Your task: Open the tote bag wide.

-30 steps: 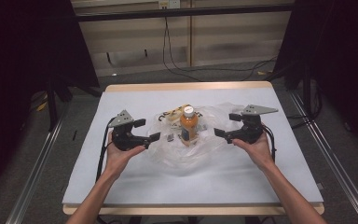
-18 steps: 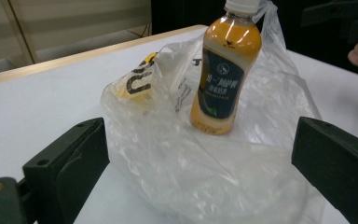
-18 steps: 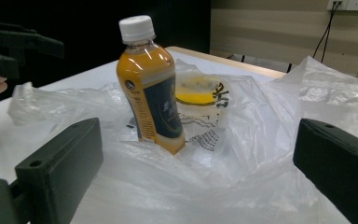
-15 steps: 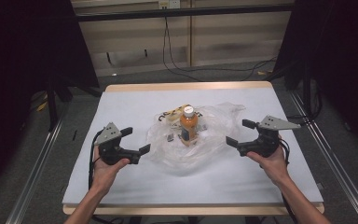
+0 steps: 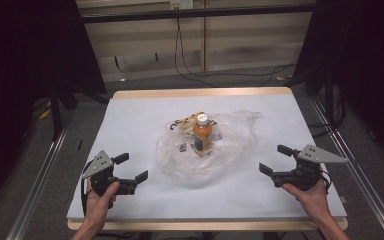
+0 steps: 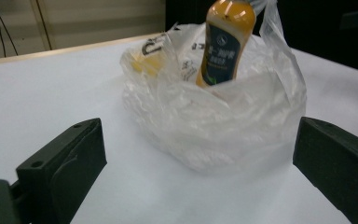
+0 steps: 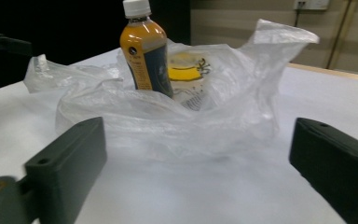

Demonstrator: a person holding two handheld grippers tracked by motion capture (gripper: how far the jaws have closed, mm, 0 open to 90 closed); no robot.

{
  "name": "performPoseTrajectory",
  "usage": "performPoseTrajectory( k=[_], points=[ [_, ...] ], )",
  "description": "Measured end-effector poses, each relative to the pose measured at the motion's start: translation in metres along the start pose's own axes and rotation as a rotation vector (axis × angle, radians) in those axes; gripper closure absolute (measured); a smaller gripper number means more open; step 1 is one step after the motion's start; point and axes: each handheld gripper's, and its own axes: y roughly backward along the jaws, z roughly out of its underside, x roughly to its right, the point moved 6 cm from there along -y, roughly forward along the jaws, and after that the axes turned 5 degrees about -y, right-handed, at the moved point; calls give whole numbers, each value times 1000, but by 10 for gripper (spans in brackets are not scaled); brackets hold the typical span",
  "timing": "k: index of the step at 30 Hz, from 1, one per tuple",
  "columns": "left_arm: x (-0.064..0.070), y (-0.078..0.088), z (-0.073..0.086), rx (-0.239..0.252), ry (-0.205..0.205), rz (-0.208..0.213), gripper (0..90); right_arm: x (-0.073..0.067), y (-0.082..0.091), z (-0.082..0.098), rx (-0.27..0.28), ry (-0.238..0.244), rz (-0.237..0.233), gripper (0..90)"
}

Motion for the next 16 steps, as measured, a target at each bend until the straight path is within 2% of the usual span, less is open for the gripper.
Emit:
performPoseTrajectory(
  k=[1, 2, 4, 5, 6, 7, 9, 10, 11, 13, 14, 15, 16],
  points=[
    [4, 2, 4, -7, -26, -7, 23, 0, 4, 2, -1, 0, 12, 29],
    [6, 3, 6, 0, -17, -1, 24, 0, 10, 5, 2, -2, 21, 43],
    [7, 7, 11, 3, -28, -51, 22, 1, 20, 11, 24, -5, 47, 36],
    [8, 9, 15, 6, -25, -58, 22, 1, 20, 11, 24, -5, 47, 36],
    [8, 11, 18, 4, -2, -47, 21, 1, 24, 13, 31, -11, 63, 39],
    [8, 13, 20, 0, 3, -41, 22, 2, 28, 14, 36, 0, 68, 40],
    [7, 18, 22, -2, -25, -49, 21, 4, 35, 12, 60, -12, 70, 39],
    [6, 23, 21, 15, -36, -76, 22, 4, 38, 11, 70, -21, 77, 39],
    [6, 25, 21, 38, -36, -72, 9, 4, 40, 12, 79, -39, 81, 39],
    [6, 29, 24, 35, -44, -68, 12, 5, 41, 15, 71, -39, 84, 40],
    [5, 31, 26, 29, -51, -75, 11, 6, 40, 18, 65, -54, 81, 40],
    [5, 31, 28, 35, -45, -64, 12, 6, 39, 19, 57, -58, 81, 40],
    [3, 31, 28, 31, -36, -75, 13, 6, 38, 20, 51, -57, 83, 43]
  ],
)
